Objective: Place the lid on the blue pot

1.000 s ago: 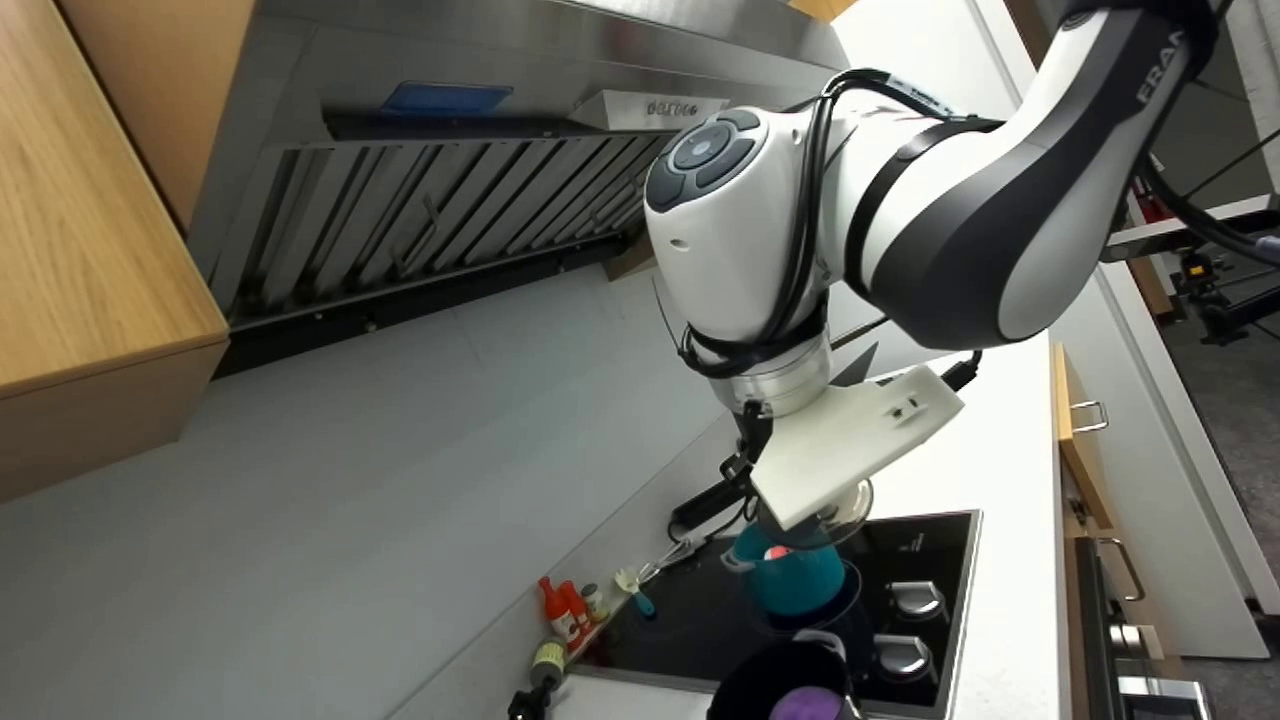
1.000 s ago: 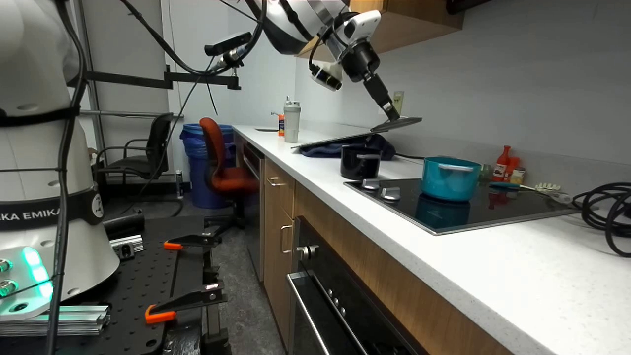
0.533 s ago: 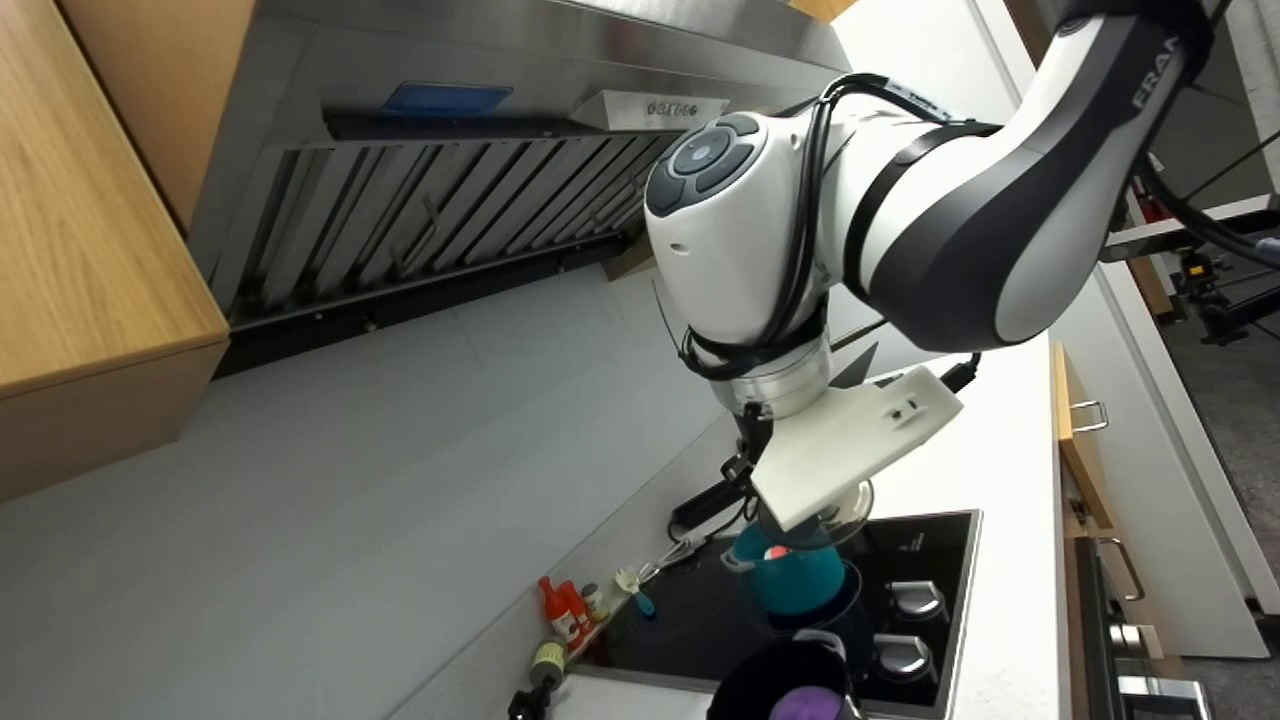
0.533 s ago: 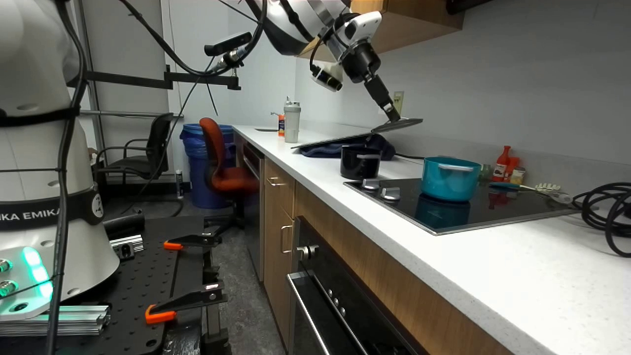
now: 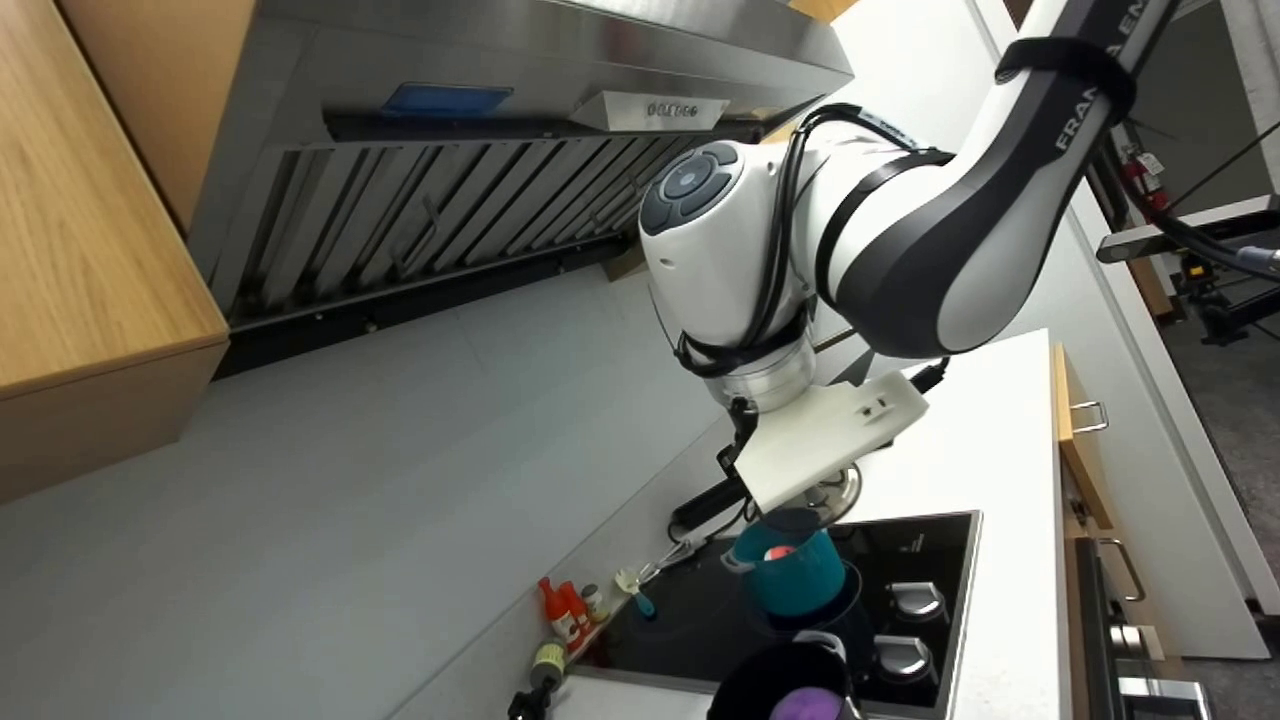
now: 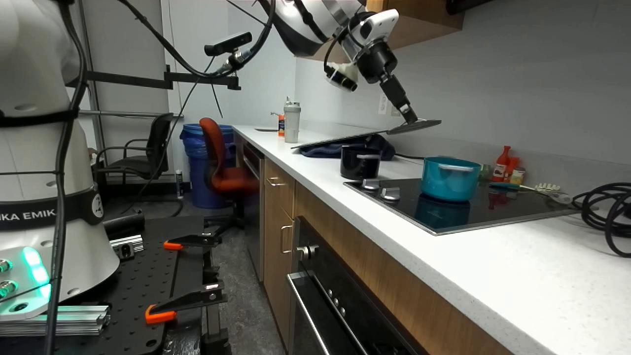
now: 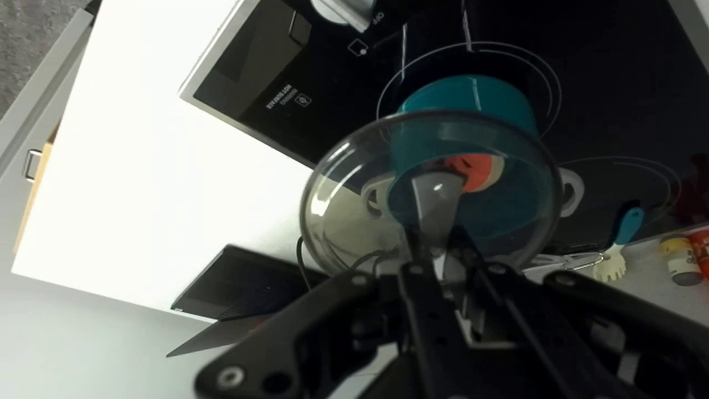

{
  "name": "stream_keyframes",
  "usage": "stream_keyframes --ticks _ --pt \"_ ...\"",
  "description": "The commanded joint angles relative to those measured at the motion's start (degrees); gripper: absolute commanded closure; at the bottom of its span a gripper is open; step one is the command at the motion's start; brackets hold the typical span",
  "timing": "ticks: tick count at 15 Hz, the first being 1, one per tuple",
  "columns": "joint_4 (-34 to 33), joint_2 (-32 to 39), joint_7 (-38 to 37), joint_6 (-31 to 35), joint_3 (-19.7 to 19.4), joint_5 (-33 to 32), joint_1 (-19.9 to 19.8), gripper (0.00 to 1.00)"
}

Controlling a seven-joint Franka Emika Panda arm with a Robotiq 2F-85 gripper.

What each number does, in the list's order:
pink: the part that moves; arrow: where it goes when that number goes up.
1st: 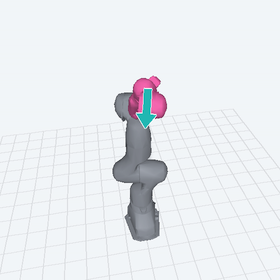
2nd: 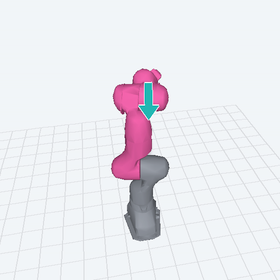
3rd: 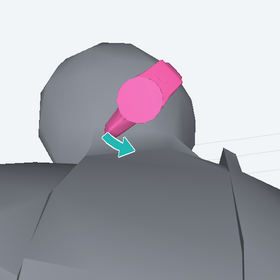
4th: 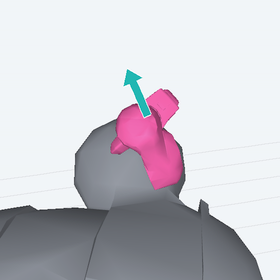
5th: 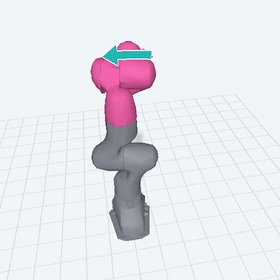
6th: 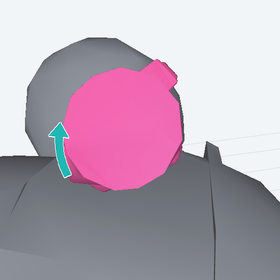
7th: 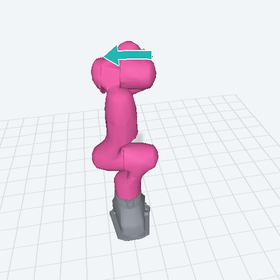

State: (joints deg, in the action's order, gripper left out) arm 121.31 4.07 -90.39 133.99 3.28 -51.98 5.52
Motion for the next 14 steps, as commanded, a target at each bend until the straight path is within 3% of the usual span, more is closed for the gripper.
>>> stream_keyframes --ticks 1,14 --pt "-3.72 3.74 -2.16 1.61 -0.68 -0.65 -0.53 0.96" --pt "-14.18 12.84 -5.7 2.31 -5.19 -0.56 -0.32 0.96"
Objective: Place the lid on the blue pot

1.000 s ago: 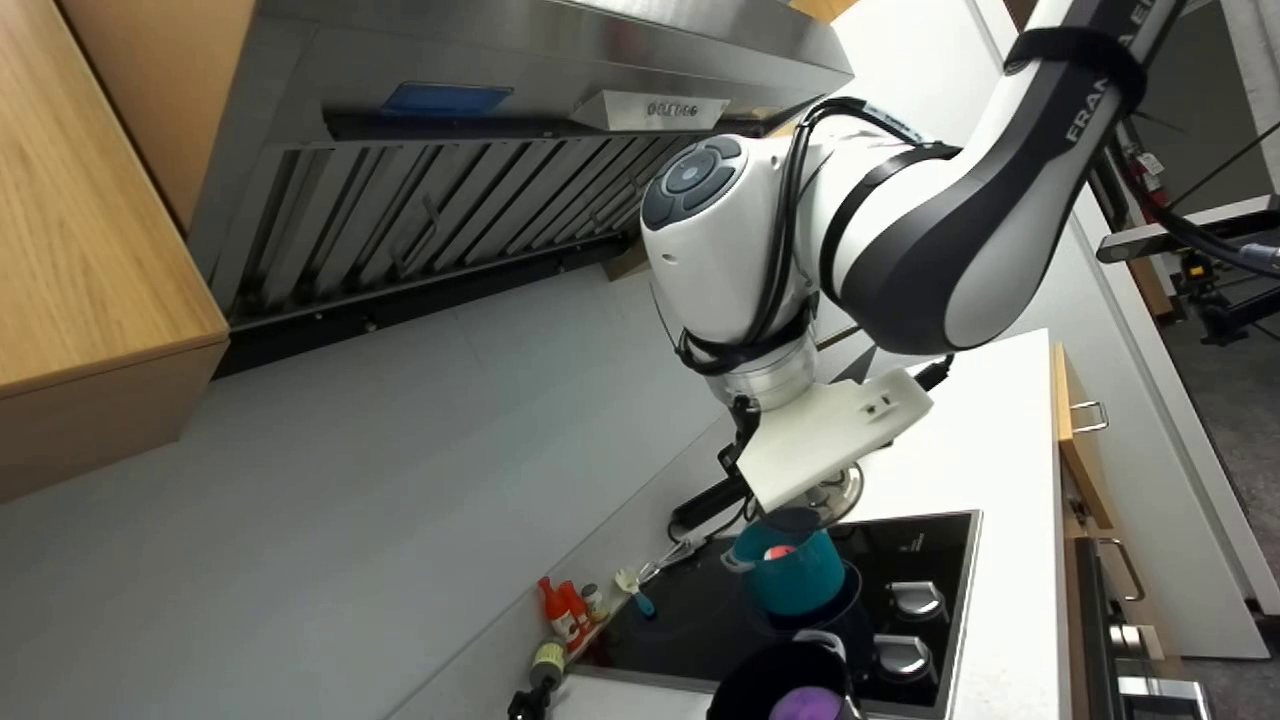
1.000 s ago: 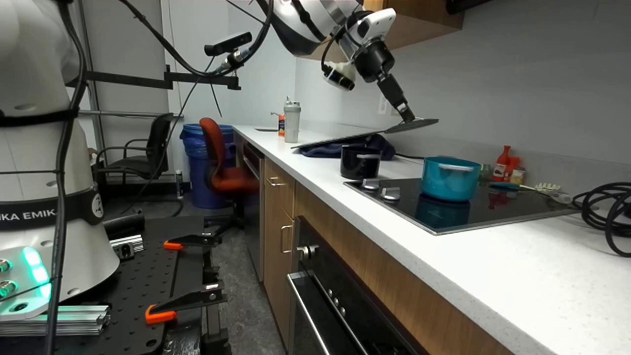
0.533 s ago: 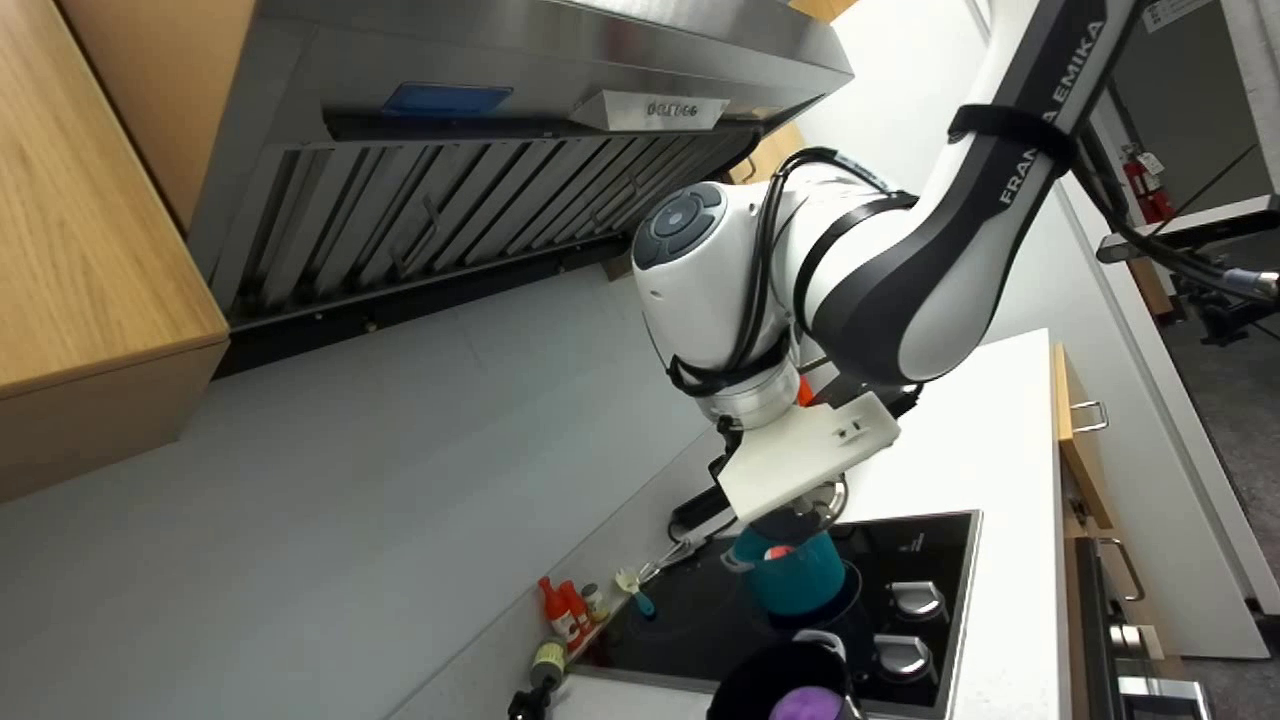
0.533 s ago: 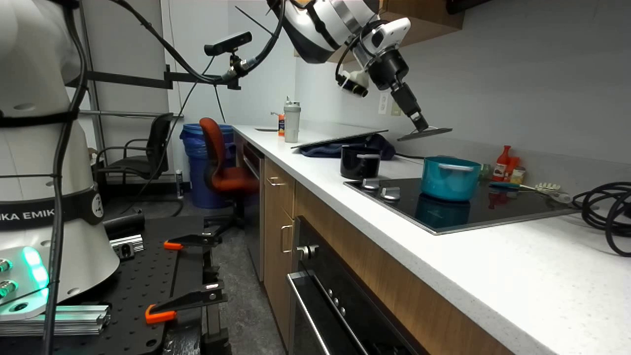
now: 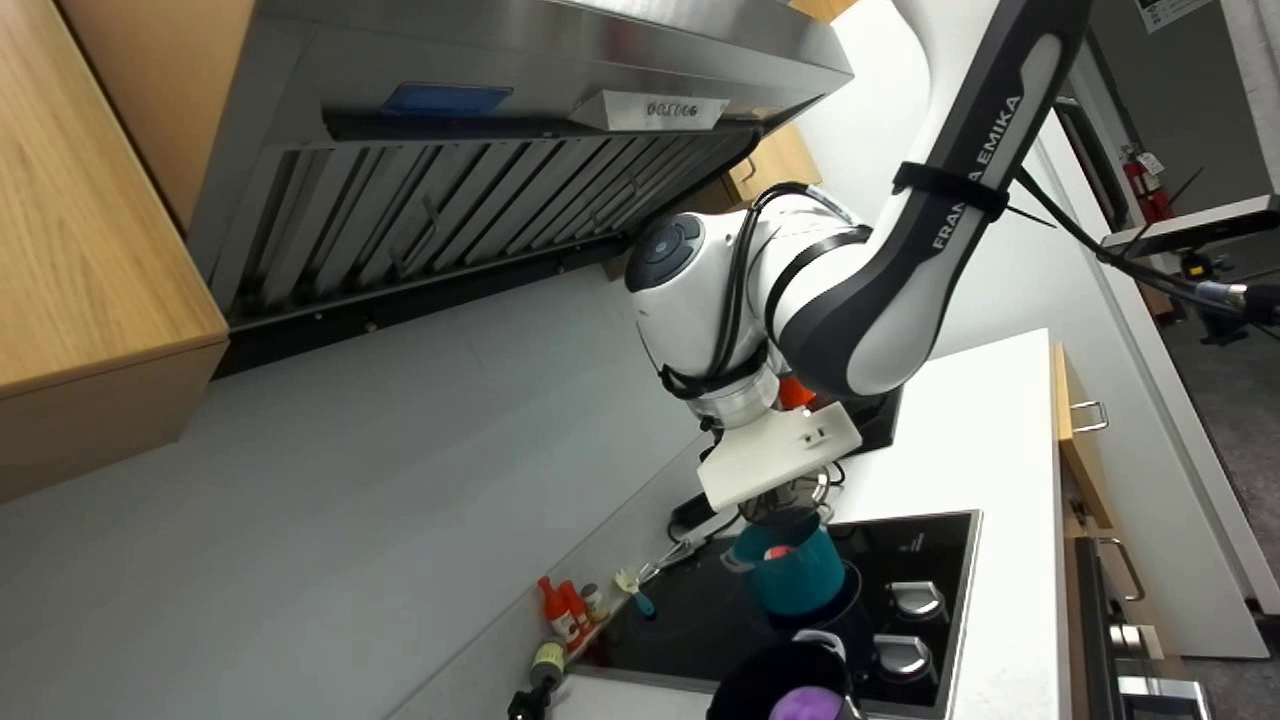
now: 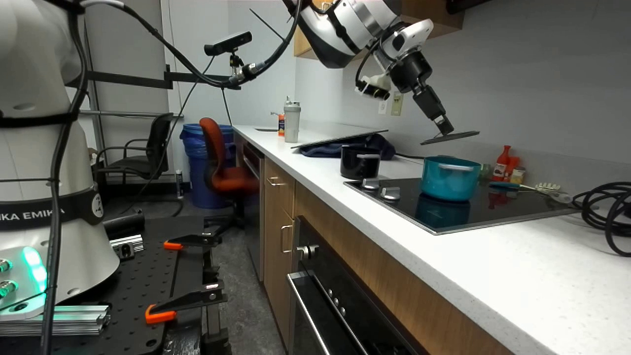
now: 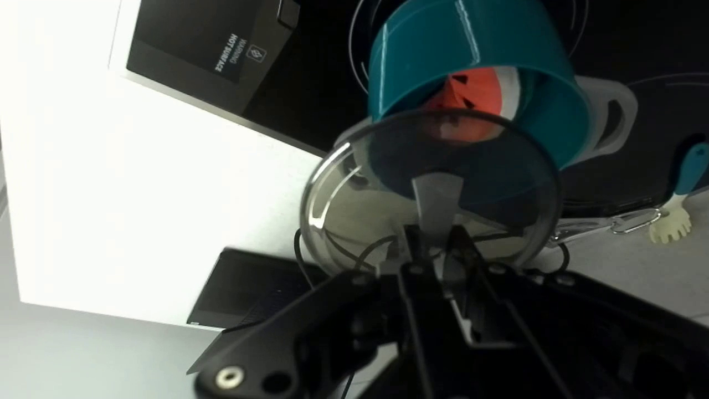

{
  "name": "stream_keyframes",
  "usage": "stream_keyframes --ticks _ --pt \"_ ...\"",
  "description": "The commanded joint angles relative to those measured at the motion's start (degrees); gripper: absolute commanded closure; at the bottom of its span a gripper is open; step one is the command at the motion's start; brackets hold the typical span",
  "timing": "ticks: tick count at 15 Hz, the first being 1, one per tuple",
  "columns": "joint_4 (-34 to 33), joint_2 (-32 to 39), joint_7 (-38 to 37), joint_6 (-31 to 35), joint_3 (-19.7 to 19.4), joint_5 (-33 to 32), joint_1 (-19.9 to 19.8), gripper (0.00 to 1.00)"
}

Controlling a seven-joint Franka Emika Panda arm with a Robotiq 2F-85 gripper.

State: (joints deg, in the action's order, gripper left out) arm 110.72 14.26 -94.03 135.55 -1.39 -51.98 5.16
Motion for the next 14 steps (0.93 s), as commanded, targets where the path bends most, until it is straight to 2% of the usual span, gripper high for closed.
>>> stream_keyframes --ticks 1,14 --pt "-4.24 3.14 -2.17 0.76 -0.64 -0.5 0.12 0.96" --pt "-10.27 8.84 -1.7 0.41 -0.83 1.84 0.57 0.96"
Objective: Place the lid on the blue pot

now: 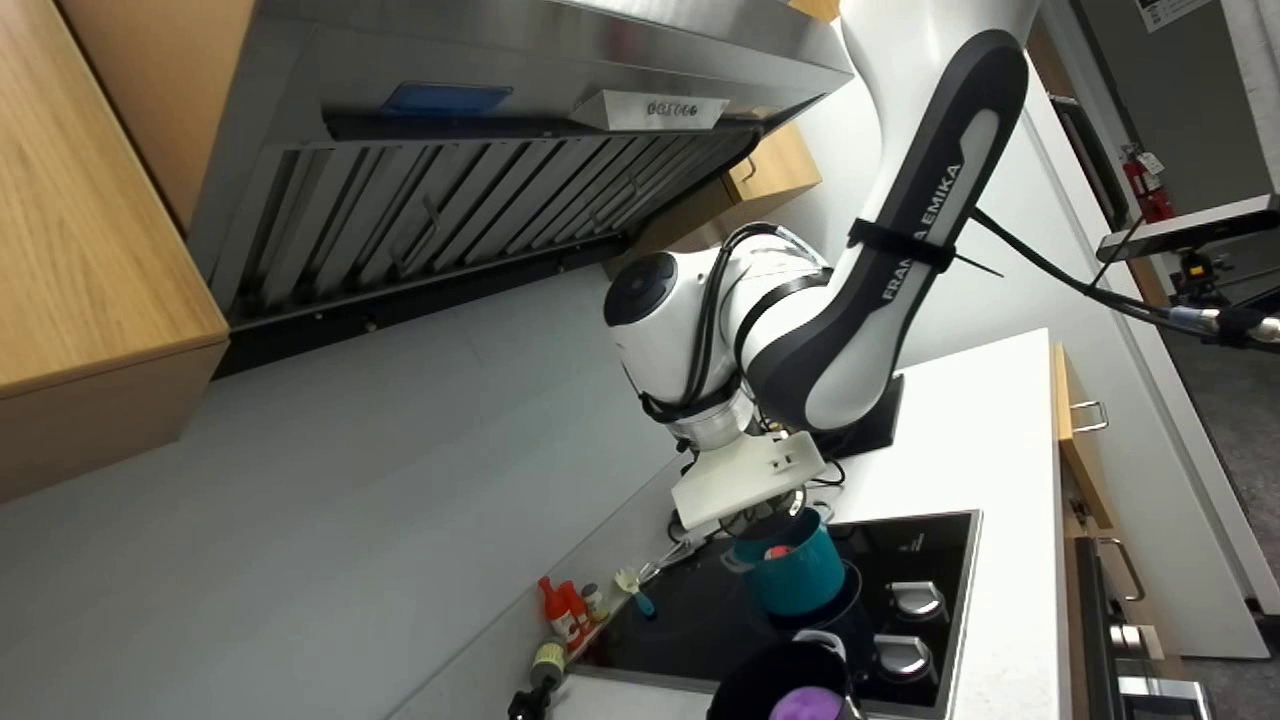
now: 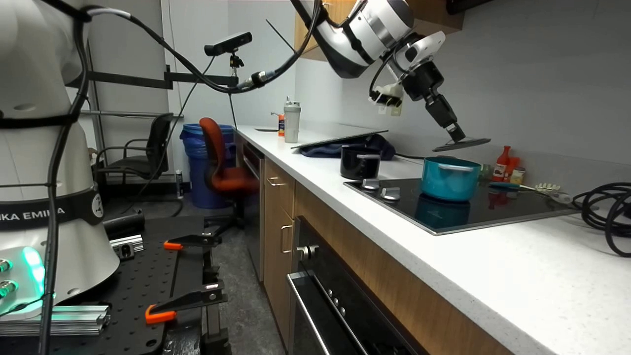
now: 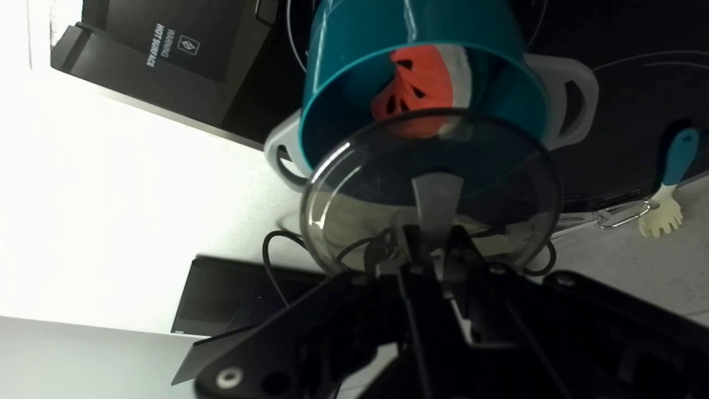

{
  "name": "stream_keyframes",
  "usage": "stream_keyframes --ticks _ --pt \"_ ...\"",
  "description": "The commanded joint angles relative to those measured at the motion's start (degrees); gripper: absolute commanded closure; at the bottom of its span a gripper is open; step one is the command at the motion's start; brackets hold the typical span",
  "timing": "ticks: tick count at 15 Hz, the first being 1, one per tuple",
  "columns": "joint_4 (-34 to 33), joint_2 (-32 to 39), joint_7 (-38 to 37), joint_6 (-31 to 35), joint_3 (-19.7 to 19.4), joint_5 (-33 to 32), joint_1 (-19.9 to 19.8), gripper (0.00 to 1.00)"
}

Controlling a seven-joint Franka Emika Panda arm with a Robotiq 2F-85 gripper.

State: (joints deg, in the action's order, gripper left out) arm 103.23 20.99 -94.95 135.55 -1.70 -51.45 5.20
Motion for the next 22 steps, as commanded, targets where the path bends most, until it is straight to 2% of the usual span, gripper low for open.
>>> stream_keyframes --ticks 1,13,22 --pt "-2.99 2.4 -0.72 0.41 -0.55 1.64 0.56 0.96" --pt "-3.45 3.46 -0.49 -0.24 -1.07 4.88 1.09 0.96" --pt "-2.93 2.99 -0.39 -0.2 -1.38 4.7 1.16 0.96"
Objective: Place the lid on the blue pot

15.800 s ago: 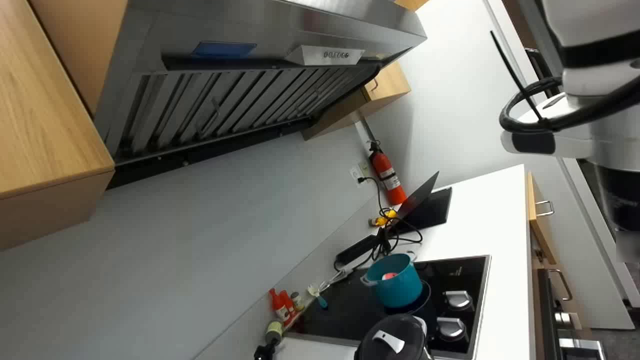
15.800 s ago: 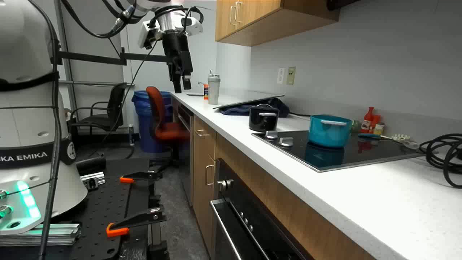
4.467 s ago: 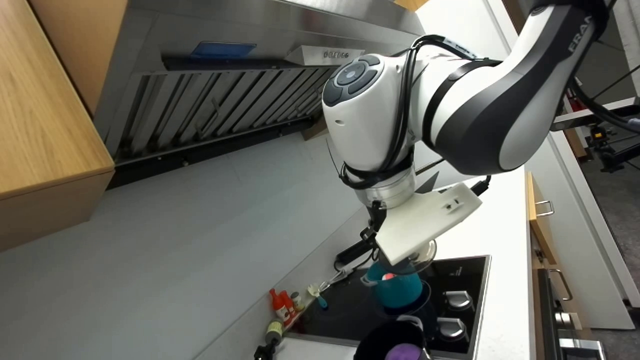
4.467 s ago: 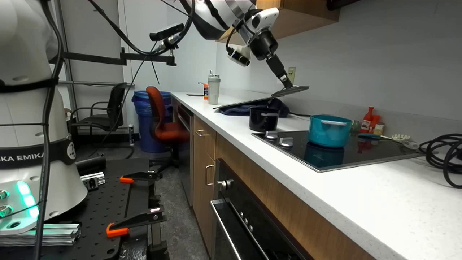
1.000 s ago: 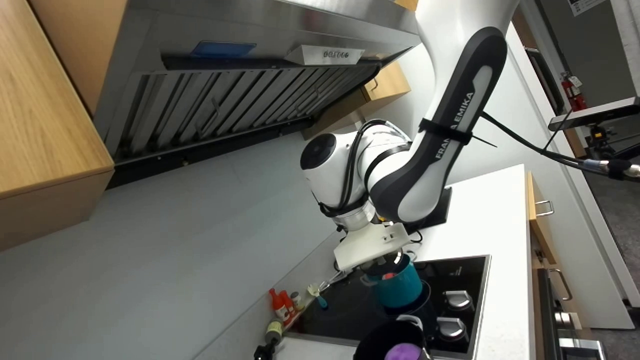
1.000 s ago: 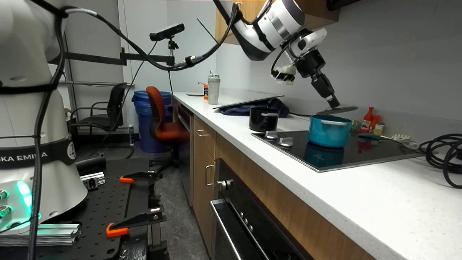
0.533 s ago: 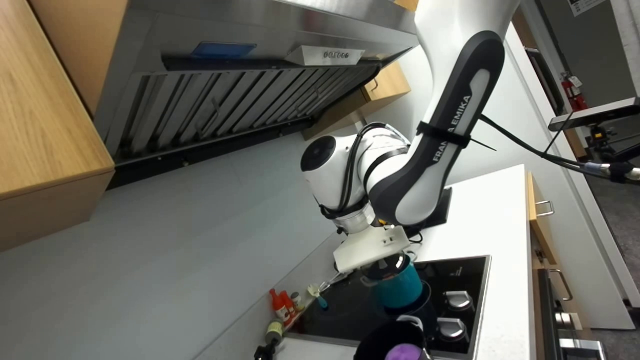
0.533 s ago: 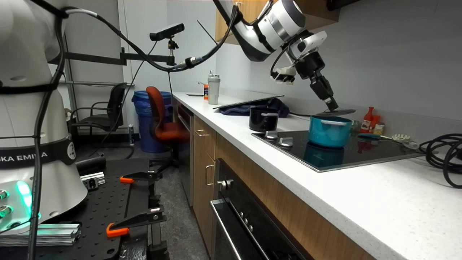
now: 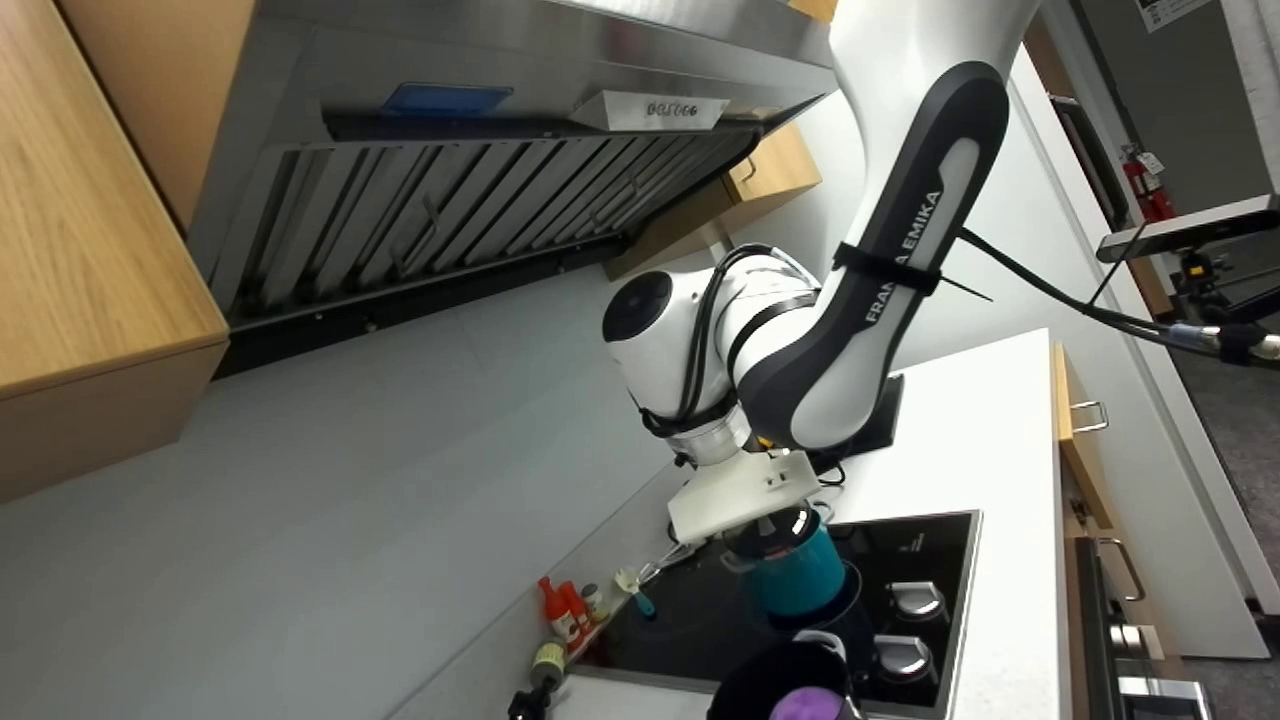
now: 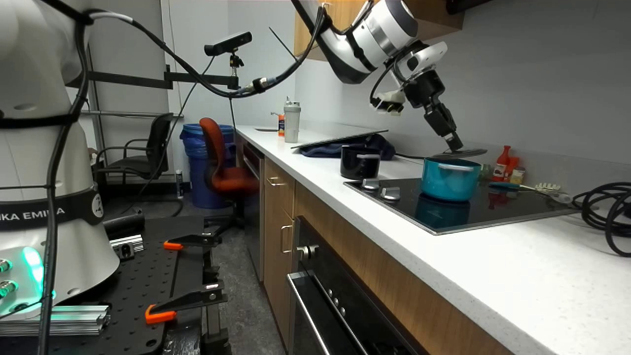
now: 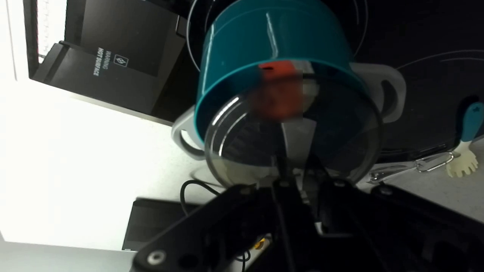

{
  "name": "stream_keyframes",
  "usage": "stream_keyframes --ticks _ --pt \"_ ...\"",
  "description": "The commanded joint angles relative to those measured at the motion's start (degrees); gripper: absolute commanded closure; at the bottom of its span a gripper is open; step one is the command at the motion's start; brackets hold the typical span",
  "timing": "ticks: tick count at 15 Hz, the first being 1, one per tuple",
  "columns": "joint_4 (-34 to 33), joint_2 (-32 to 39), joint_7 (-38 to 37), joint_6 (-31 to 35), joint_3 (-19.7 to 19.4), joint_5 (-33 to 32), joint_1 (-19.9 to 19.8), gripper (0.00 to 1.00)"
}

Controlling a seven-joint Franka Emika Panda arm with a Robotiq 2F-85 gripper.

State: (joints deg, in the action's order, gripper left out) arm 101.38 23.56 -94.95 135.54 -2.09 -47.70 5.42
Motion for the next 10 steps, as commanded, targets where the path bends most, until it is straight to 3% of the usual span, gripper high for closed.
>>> stream_keyframes --ticks 1,3,4,10 --pt "-1.0 0.34 -0.37 -0.14 -0.98 0.97 0.91 0.96" --pt "-0.85 0.21 -0.32 -0.11 -0.94 1.07 0.89 0.96" --pt "-0.78 0.16 -0.29 -0.1 -0.9 1.12 0.89 0.68" --pt "-0.42 -0.06 0.1 0.05 -0.61 1.59 1.05 0.22"
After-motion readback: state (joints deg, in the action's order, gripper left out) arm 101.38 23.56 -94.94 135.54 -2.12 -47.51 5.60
